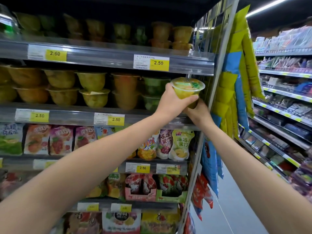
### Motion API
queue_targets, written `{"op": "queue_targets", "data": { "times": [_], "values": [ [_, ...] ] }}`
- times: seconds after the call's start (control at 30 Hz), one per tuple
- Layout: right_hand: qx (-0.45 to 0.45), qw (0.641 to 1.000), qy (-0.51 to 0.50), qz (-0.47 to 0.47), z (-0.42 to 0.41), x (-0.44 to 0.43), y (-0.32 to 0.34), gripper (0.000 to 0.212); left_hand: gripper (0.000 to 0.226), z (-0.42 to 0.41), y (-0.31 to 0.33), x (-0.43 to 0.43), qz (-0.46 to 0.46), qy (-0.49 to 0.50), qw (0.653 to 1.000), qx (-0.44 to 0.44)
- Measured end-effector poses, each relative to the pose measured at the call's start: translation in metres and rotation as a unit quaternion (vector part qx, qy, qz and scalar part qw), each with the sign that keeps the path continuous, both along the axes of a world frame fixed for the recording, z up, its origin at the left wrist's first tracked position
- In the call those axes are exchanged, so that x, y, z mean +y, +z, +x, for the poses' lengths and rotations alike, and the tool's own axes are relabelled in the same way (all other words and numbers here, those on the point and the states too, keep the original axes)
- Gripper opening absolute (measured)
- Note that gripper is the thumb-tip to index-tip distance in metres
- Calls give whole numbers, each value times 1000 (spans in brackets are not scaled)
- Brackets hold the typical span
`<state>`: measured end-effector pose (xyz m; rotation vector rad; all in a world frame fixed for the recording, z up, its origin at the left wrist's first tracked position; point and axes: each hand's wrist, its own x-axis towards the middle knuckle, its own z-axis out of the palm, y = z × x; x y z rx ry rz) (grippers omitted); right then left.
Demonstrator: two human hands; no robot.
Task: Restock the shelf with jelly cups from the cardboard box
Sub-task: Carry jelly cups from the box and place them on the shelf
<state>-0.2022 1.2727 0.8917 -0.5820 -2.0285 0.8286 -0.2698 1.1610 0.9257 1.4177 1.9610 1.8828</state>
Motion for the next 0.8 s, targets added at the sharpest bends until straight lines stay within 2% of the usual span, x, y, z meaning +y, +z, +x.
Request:
{"op": "queue_targets", "data": {
  "times": [0.17,0.27,0.43,0.67,0.8],
  "values": [
    [10,1000,16,15,2,1,-1,32,75,-3,8,23,-3,27,1000,2],
    [19,999,27,-5,3,4,-2,28,76,-4,10,32,-12,38,999,-8],
    [33,999,28,-20,2,5,-5,42,72,-4,15,43,-42,41,998,-3],
    [-4,1000,-11,-17,-6,12,-4,56,71,-6,15,43,-54,42,998,7],
    [-4,1000,-16,-22,-5,10,-4,57,69,-7,17,39,-58,42,997,18]
  ]
}}
